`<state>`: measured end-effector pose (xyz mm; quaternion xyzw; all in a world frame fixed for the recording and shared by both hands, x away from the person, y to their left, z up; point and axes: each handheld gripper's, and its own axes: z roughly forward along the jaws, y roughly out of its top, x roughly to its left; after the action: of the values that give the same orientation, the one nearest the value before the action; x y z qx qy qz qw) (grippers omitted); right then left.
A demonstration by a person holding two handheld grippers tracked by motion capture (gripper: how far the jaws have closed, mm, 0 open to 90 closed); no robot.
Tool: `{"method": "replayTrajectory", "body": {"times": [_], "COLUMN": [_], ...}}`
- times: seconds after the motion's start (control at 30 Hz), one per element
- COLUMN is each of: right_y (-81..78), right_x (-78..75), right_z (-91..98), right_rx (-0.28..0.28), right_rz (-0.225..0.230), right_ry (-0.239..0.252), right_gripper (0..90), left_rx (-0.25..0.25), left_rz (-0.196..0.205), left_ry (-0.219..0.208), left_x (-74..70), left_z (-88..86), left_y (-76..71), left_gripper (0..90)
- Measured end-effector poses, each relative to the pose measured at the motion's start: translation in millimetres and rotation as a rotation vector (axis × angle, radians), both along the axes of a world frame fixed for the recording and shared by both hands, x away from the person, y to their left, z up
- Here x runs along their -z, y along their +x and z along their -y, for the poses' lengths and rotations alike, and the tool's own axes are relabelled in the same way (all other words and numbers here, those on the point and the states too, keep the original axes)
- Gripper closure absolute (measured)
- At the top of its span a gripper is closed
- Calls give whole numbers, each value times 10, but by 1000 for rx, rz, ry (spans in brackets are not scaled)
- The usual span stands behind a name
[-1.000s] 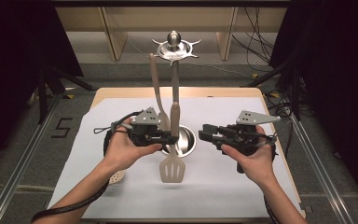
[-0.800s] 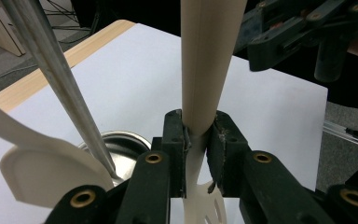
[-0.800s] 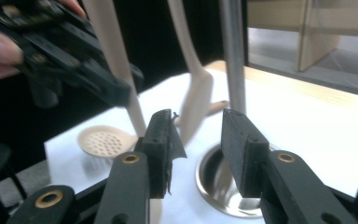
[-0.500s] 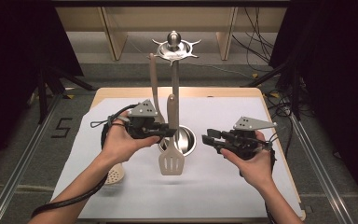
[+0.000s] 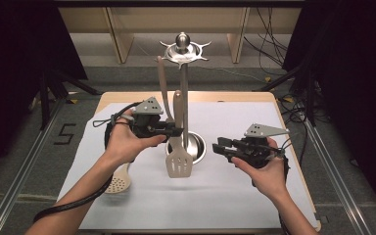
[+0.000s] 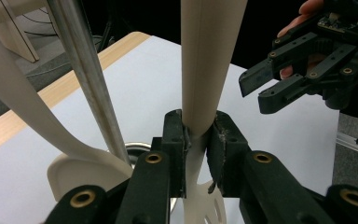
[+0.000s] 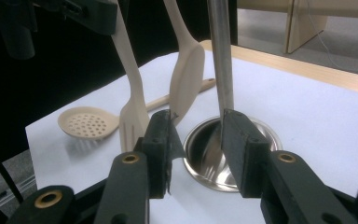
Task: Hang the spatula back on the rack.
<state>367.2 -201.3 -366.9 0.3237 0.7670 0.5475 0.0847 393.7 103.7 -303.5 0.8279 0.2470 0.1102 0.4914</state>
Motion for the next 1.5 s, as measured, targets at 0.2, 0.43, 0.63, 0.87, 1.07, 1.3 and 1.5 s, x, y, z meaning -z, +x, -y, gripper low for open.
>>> {"method": "replayTrajectory", "body": {"times": [0.2,0.43,0.63,0.87,1.07,1.3,1.5], "right_y": [2,6,8,14,23,27,27], "right_x": [-3,-9,-9,-23,-22,-19,-17], "right_z": [7,18,17,35,40,34,35], "right_rx": [5,9,16,24,28,30,29], "right_rz": [-4,-3,2,13,31,36,38], "right_ry": [6,4,13,6,-6,8,6], "right_gripper": [641,641,639,637,637,637,637], "left_rx": [-3,-3,-7,-9,-14,-8,-7], "left_rz": [8,20,28,42,45,45,48], "left_ry": [-4,-15,-17,-20,-20,-20,-11], "left_x": [-57,-134,-213,-298,-383,-416,-422], "left_z": [4,17,20,11,15,39,55], "left_y": [19,48,84,134,152,188,203], "left_gripper": [766,766,765,766,766,766,766]}}
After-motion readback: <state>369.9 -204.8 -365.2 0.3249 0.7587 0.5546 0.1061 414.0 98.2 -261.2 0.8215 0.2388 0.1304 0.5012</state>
